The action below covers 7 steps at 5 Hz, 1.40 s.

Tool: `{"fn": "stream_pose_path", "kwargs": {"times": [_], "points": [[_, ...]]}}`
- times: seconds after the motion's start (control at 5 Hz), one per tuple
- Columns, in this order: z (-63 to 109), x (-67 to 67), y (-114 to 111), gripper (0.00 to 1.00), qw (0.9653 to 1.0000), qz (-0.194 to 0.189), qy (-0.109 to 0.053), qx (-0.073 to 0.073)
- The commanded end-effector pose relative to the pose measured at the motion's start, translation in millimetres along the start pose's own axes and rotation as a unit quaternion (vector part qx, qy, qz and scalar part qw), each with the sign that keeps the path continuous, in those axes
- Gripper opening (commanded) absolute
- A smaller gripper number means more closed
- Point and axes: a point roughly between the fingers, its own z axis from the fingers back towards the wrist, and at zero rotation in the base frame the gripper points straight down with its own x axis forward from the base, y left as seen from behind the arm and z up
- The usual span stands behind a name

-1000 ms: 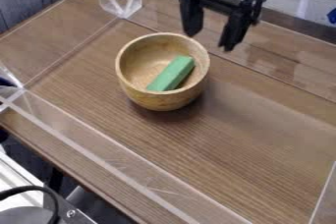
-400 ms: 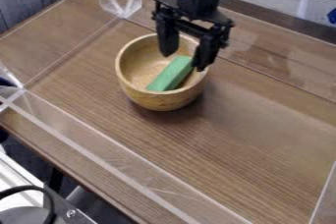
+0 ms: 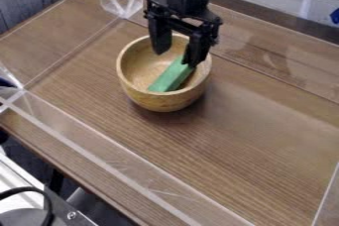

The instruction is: Remove the green block from inside the brown bowl and put it on the table

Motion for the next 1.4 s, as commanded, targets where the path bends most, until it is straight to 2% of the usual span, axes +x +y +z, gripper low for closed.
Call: {"fn": "stream_pose_path", "kwargs": {"times": [0.0, 1.0, 1.2], "points": [[16.0, 3.9, 5.8, 1.0, 0.9992, 0.001, -0.039, 0.003], [-3.1, 14.1, 15.0, 1.0, 0.9992, 0.006, -0.04, 0.003], [-5.3, 15.8, 16.0, 0.0, 0.9991, 0.008, -0.041, 0.002]]}}
